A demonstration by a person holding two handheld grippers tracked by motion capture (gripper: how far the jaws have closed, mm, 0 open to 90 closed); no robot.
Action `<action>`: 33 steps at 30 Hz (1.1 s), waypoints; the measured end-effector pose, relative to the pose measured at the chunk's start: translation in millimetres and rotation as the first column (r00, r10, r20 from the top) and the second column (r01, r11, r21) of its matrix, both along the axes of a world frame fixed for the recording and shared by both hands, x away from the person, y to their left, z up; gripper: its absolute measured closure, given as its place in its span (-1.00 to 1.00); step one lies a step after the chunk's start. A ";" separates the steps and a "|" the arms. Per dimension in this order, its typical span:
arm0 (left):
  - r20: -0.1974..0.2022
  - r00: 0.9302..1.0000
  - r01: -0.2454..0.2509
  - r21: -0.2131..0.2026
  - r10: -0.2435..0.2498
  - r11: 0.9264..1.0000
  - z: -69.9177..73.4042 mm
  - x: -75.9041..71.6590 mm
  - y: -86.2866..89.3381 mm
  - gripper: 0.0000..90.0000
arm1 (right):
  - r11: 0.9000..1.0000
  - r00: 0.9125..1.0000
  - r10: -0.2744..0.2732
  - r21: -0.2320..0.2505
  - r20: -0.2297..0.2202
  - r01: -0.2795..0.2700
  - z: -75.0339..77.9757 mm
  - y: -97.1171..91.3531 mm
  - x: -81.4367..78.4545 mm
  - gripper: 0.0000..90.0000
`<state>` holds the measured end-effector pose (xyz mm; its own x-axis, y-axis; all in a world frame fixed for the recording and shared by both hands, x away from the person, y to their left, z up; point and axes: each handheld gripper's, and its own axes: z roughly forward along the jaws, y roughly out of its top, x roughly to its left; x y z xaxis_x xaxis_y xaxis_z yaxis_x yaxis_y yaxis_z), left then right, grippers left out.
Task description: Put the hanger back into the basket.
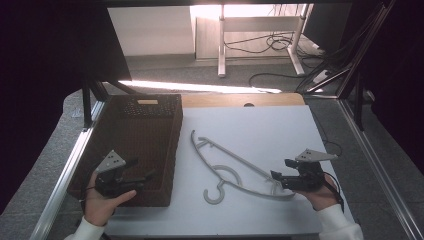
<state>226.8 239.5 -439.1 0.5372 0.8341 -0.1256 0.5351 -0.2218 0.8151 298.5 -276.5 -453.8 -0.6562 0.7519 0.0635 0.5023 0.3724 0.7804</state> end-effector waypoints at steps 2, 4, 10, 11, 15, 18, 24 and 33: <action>0.000 1.000 0.003 0.001 -0.003 1.000 0.0 -0.4 -0.6 -0.48 | 1.000 1.000 0.003 -0.001 0.001 -0.003 0.2 0.3 -0.2 -0.34; 0.001 1.000 0.004 -0.001 -0.004 1.000 0.3 -1.0 -1.6 -0.49 | 1.000 1.000 0.009 -0.005 0.002 -0.009 0.9 1.3 -0.8 -0.34; 0.001 1.000 0.001 -0.003 -0.001 1.000 -0.2 -2.7 0.1 -0.49 | 1.000 1.000 -0.006 0.000 0.003 0.006 4.0 -1.1 0.5 -0.33; 0.001 1.000 -0.002 -0.004 0.002 1.000 -0.4 -3.0 0.7 -0.49 | 1.000 1.000 -0.007 0.001 0.000 0.007 4.1 -1.4 0.9 -0.32; -0.003 1.000 -0.007 -0.010 0.007 1.000 -1.2 -4.5 3.5 -0.49 | 1.000 1.000 -0.009 -0.007 -0.001 0.009 4.6 -1.5 1.6 -0.31; -0.008 1.000 -0.007 -0.010 0.007 1.000 -2.1 -5.4 5.0 -0.49 | 1.000 1.000 -0.011 -0.003 -0.003 0.011 6.1 -0.6 1.8 -0.31; -0.007 1.000 -0.008 -0.012 0.008 1.000 -2.0 -6.3 4.5 -0.49 | 1.000 1.000 -0.011 0.003 0.005 0.011 9.3 2.8 2.5 -0.29; -0.002 1.000 -0.014 -0.017 0.014 1.000 2.5 -8.6 4.4 -0.49 | 1.000 0.999 0.000 -0.028 -0.033 0.000 20.6 18.0 6.5 -0.20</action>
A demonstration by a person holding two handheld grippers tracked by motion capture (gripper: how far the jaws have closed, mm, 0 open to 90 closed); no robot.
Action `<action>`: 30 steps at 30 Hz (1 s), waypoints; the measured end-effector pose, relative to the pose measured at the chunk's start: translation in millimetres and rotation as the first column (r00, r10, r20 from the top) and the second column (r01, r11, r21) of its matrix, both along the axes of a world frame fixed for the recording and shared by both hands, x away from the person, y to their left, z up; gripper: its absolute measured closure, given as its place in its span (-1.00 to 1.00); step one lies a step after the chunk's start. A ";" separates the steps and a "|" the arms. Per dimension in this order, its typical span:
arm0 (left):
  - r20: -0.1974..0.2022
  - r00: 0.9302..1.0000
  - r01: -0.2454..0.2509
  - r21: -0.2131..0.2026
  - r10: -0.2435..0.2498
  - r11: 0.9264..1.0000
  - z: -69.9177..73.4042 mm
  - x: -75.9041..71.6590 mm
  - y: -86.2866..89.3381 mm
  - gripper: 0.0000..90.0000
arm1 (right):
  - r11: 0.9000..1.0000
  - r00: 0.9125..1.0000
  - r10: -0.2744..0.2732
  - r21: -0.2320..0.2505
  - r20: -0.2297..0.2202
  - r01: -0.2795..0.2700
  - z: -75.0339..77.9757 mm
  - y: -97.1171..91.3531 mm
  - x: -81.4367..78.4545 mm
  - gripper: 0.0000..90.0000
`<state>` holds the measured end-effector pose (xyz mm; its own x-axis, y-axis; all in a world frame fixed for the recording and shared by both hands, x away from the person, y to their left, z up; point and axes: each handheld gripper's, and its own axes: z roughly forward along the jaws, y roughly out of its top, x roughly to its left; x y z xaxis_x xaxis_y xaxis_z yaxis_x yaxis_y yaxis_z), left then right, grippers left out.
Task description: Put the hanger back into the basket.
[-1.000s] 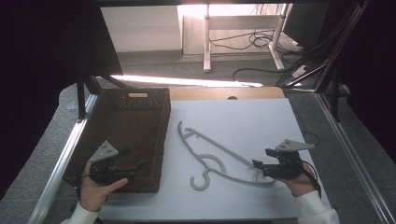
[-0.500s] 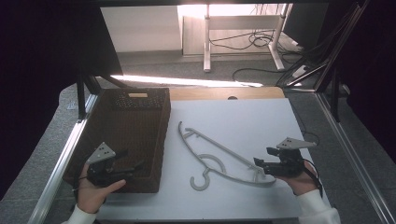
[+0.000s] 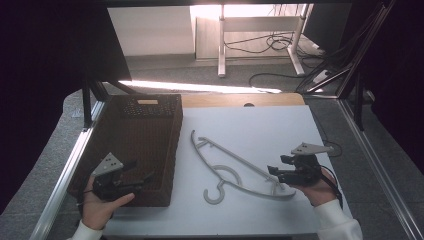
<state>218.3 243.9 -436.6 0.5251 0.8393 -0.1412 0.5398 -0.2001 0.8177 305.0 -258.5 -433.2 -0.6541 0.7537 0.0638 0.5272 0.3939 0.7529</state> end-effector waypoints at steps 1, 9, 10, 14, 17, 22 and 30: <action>0.001 1.000 -0.002 -0.004 0.002 1.000 0.7 -0.4 0.9 -0.49 | 1.000 1.000 0.005 -0.010 0.000 -0.005 1.2 3.8 1.2 -0.19; 0.002 1.000 0.000 -0.008 0.000 1.000 1.9 -0.7 2.6 -0.49 | 0.998 0.998 0.058 -0.020 -0.029 -0.058 10.0 35.0 20.7 -0.08; 0.003 1.000 -0.001 -0.007 0.001 1.000 2.3 -0.8 2.6 -0.49 | 0.997 0.997 0.069 -0.027 -0.034 -0.070 9.7 39.8 23.8 -0.07; 0.007 1.000 -0.002 -0.007 0.002 1.000 3.5 -1.6 2.2 -0.49 | 0.992 0.993 0.110 -0.061 -0.047 -0.112 6.4 59.5 33.5 -0.05; 0.006 1.000 -0.005 -0.006 0.005 1.000 3.5 -2.1 2.9 -0.49 | 0.984 0.988 0.137 -0.105 -0.069 -0.143 -1.0 76.4 39.6 -0.04; 0.005 1.000 -0.012 -0.006 0.012 1.000 3.3 -2.5 4.8 -0.49 | 0.975 0.981 0.163 -0.137 -0.102 -0.176 -9.2 89.8 46.0 -0.01; 0.001 1.000 -0.015 -0.003 0.015 1.000 2.4 -2.2 5.9 -0.49 | 0.951 0.964 0.206 -0.197 -0.170 -0.238 -23.1 115.7 57.1 0.08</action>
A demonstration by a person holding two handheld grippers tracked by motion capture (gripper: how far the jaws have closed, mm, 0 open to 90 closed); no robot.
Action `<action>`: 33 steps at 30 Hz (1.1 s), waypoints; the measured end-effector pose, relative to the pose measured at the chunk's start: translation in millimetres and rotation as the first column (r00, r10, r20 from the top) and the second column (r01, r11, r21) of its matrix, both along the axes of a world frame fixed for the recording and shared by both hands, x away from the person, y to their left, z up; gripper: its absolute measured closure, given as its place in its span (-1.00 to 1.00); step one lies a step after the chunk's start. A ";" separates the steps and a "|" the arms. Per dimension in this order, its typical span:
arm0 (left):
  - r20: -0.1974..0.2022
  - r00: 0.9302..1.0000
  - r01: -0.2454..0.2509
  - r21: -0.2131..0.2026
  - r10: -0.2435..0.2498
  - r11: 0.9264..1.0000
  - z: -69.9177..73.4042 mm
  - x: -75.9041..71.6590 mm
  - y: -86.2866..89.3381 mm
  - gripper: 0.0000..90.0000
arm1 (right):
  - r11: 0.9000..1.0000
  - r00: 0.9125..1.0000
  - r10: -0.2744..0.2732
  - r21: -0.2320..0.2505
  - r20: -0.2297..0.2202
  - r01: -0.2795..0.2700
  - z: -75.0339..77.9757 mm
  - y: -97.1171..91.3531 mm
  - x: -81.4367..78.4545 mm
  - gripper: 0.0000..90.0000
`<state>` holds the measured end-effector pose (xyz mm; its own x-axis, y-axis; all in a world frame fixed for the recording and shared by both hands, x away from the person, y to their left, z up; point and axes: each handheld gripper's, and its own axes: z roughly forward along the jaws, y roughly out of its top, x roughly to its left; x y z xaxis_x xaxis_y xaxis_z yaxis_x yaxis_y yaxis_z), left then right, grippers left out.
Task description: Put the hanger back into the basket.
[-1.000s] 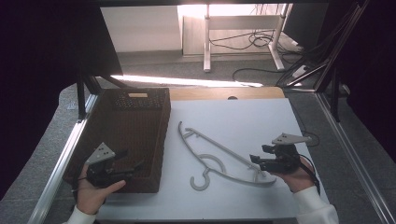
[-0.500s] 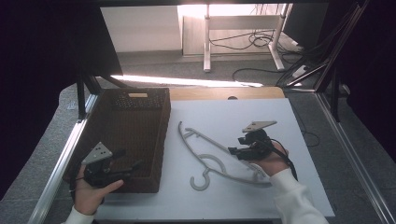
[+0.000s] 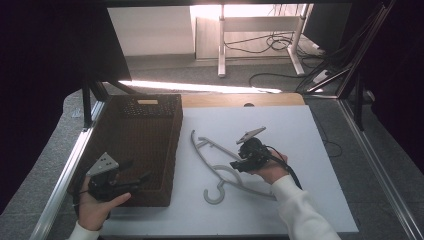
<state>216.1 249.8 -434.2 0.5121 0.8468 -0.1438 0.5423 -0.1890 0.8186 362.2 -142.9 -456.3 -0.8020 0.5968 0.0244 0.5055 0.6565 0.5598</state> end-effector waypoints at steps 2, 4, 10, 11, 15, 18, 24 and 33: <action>-0.001 1.000 0.002 0.001 -0.002 1.000 -0.4 0.1 0.1 -0.49 | 1.000 1.000 0.006 -0.012 -0.025 -0.006 -3.2 5.2 2.5 0.12; -0.001 1.000 0.004 0.002 -0.004 1.000 -0.4 -0.1 0.0 -0.49 | 1.000 0.999 0.011 -0.021 -0.052 -0.012 -7.5 11.2 5.7 0.16; -0.004 1.000 0.004 0.003 -0.004 1.000 -1.3 0.8 -0.4 -0.49 | 0.997 0.996 0.023 -0.072 -0.086 -0.029 -18.5 23.1 9.0 0.22; -0.006 1.000 0.005 0.004 -0.005 1.000 -1.7 0.9 -0.6 -0.49 | 0.996 0.995 0.025 -0.083 -0.092 -0.033 -21.1 24.8 9.7 0.24; -0.006 1.000 0.006 0.005 -0.006 1.000 -2.3 0.7 -1.0 -0.49 | 0.990 0.993 0.026 -0.135 -0.118 -0.042 -32.0 29.1 13.0 0.36; -0.006 1.000 0.006 0.004 -0.006 1.000 -2.5 0.7 -0.7 -0.49 | 0.987 0.992 0.027 -0.151 -0.121 -0.045 -34.6 30.4 13.0 0.40; -0.008 1.000 0.010 0.007 -0.010 1.000 -3.5 1.2 -1.7 -0.49 | 0.978 0.994 0.022 -0.205 -0.111 -0.045 -40.7 34.5 11.7 0.59; -0.011 1.000 0.013 0.009 -0.013 1.000 -4.6 1.6 -2.2 -0.49 | 0.968 0.995 0.025 -0.246 -0.095 -0.048 -44.2 39.2 10.2 0.78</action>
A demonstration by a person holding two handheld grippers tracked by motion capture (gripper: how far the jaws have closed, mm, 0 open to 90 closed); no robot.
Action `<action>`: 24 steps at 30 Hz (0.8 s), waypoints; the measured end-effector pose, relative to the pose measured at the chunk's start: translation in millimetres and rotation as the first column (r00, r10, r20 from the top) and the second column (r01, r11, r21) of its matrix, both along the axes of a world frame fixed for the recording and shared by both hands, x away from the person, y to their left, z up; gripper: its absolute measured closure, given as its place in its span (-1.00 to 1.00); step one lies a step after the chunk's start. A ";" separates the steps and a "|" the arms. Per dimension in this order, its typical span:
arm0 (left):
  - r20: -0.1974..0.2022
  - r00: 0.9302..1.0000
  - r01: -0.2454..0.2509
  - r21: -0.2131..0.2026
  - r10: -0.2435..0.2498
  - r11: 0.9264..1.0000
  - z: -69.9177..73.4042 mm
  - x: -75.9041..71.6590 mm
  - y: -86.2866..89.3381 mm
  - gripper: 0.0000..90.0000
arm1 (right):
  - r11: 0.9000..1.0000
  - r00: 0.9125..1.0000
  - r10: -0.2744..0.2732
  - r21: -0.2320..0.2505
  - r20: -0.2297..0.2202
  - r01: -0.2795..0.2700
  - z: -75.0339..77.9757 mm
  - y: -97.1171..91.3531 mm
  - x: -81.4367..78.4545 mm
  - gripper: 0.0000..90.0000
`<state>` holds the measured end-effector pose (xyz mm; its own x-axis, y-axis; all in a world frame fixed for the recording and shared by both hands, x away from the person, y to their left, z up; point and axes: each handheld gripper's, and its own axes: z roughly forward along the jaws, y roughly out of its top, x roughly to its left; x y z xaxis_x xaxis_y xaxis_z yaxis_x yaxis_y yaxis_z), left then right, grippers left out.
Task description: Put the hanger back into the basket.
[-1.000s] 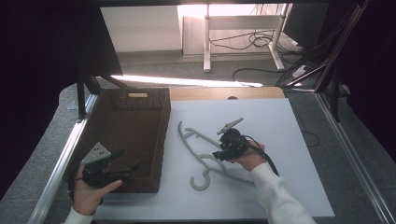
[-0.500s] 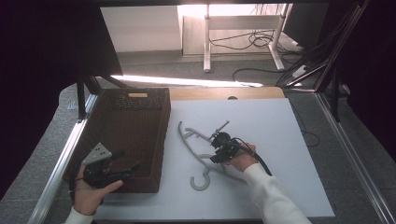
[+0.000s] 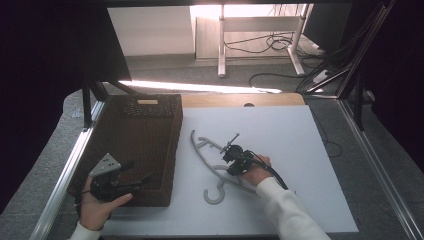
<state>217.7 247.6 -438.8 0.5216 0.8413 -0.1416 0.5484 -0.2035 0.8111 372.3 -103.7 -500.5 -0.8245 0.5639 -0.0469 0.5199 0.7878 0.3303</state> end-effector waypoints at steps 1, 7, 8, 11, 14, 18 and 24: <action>0.000 1.000 0.000 0.000 0.000 1.000 -0.2 0.0 -0.1 -0.49 | 1.000 1.000 0.003 -0.009 0.001 -0.003 0.3 0.7 0.1 0.80; 0.000 1.000 0.000 0.000 0.000 1.000 -0.5 0.2 -0.3 -0.49 | 1.000 1.000 -0.001 -0.017 0.014 0.001 0.7 2.9 -1.3 0.81; 0.000 1.000 0.000 0.000 0.000 1.000 -0.5 0.2 -0.2 -0.49 | 1.000 1.000 -0.014 -0.013 0.016 0.015 1.2 2.7 -0.7 0.81; -0.002 1.000 -0.002 0.000 0.002 1.000 -0.7 0.2 0.6 -0.49 | 1.000 1.000 -0.021 0.001 0.019 0.021 3.3 1.0 0.3 0.81; -0.002 1.000 -0.004 -0.001 0.004 1.000 -0.8 0.3 1.4 -0.49 | 0.998 0.999 -0.038 0.043 0.020 0.037 10.4 -2.6 1.0 0.81; 0.000 1.000 -0.003 -0.002 0.003 1.000 -0.5 0.1 1.3 -0.49 | 0.994 0.997 -0.062 0.096 0.034 0.059 24.5 -7.9 0.7 0.81; 0.002 1.000 -0.004 -0.003 0.004 1.000 0.2 -0.2 0.7 -0.49 | 0.972 0.994 -0.088 0.224 0.062 0.072 56.6 -18.0 -2.0 0.81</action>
